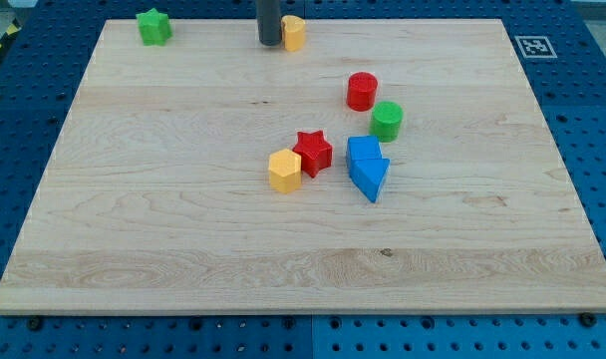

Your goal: Slide red star closer to red circle

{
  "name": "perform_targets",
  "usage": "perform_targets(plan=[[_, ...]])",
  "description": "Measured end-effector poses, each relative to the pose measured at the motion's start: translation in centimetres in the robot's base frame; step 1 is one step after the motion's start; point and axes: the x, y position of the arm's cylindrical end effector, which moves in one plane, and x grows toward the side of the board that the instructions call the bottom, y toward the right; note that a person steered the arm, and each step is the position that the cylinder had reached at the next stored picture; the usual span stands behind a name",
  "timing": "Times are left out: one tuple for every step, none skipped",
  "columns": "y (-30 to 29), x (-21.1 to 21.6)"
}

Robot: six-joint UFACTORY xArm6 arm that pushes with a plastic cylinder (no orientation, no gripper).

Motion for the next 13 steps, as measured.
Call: perform_targets(plan=[[1.4,0.0],[2.5,0.0],[1.8,3.0],[0.5,6.8],[0.0,10.2],[-0.1,10.4],[-0.2,10.4],[-2.8,11.5],[-3.3,16.7],[-3.2,21.9],[-0.7,24.0],[3.2,23.9],[6.6,23.5]])
